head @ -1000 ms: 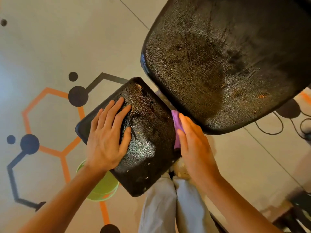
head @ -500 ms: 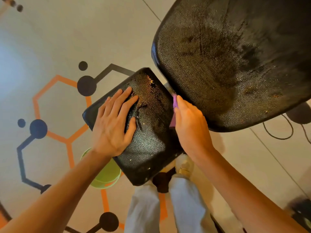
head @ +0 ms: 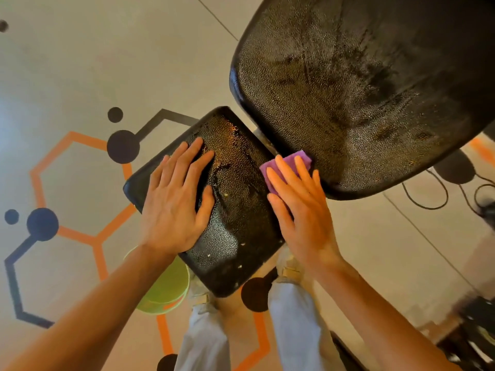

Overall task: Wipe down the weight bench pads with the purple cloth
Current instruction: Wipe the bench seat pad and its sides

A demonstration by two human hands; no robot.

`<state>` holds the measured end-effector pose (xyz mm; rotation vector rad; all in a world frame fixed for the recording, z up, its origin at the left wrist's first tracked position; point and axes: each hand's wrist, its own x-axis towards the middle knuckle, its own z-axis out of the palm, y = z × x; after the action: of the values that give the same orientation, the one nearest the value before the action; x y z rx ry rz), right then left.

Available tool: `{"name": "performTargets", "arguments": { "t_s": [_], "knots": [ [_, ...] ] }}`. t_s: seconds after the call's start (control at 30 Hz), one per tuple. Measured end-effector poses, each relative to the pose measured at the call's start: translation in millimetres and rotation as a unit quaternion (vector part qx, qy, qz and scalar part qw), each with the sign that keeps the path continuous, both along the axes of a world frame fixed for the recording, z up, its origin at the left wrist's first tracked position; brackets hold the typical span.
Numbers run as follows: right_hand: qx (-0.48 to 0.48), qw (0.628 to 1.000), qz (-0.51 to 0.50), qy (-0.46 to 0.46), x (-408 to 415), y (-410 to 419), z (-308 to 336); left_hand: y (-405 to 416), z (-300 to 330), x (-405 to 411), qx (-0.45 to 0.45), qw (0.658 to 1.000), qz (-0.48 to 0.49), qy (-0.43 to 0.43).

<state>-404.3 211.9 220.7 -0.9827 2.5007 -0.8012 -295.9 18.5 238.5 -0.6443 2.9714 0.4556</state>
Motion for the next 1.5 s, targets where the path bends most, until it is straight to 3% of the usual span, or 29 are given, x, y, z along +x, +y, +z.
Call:
{"name": "performTargets", "arguments": {
  "t_s": [0.2,0.27,0.37,0.43,0.5,0.6,0.7,0.8,0.87,0.97,1.03,1.17,1.23,1.37,1.43,1.5],
  "knots": [
    [0.037,0.996,0.046,0.068,-13.7,-23.2,-13.4,-1.9,-4.2,3.3,-0.001,1.0,-0.011,0.024],
    [0.032,0.998,-0.005,0.055,-12.9,-42.2,-11.8,-2.0,-5.1,3.1,-0.007,1.0,-0.01,0.016],
    [0.079,0.993,-0.066,0.053,58.0,-35.7,5.3,-1.7,-3.9,3.1,-0.006,1.0,-0.01,0.01],
    [0.097,0.992,-0.023,0.084,111.7,-19.1,20.5,-2.2,-3.1,3.7,0.0,1.0,-0.009,0.011],
    [0.085,0.99,0.021,0.115,98.5,-14.6,13.2,-2.5,-3.7,4.4,-0.004,1.0,-0.012,0.015],
    [0.145,0.978,-0.073,0.135,32.9,-41.9,-2.6,-2.4,-6.8,4.7,-0.014,1.0,-0.014,0.023],
    [0.134,0.972,-0.177,0.075,69.8,-58.0,2.7,-1.8,-7.6,4.8,-0.015,0.999,-0.015,0.027],
    [0.127,0.985,-0.107,0.053,160.7,-46.0,22.3,-2.2,-8.6,5.0,-0.008,0.999,-0.015,0.03],
    [0.12,0.987,-0.087,0.067,146.3,-39.4,13.6,-2.6,-9.7,5.5,-0.009,0.999,-0.017,0.035],
    [0.165,0.954,-0.232,0.093,66.8,-51.1,-5.2,-3.4,-11.3,5.4,-0.01,0.999,-0.018,0.039],
    [0.163,0.935,-0.305,0.083,64.7,-59.4,-7.1,-3.0,-11.8,5.5,-0.005,0.999,-0.021,0.041],
    [0.148,0.962,-0.214,0.078,179.7,-65.0,18.4,-4.6,-12.7,5.7,0.004,0.999,-0.025,0.039],
    [0.129,0.976,-0.157,0.074,173.3,-49.4,14.0,-4.8,-12.4,6.6,0.007,0.999,-0.026,0.037],
    [0.128,0.94,-0.313,0.04,62.4,-39.2,-5.2,-3.8,-12.9,6.8,0.003,0.999,-0.025,0.038],
    [0.149,0.917,-0.366,0.049,69.9,-52.1,-7.0,-3.7,-13.6,6.2,0.002,0.999,-0.027,0.037],
    [0.161,0.93,-0.324,0.069,127.4,-68.2,3.4,-4.5,-14.0,6.2,0.002,0.999,-0.025,0.038]
  ]
}}
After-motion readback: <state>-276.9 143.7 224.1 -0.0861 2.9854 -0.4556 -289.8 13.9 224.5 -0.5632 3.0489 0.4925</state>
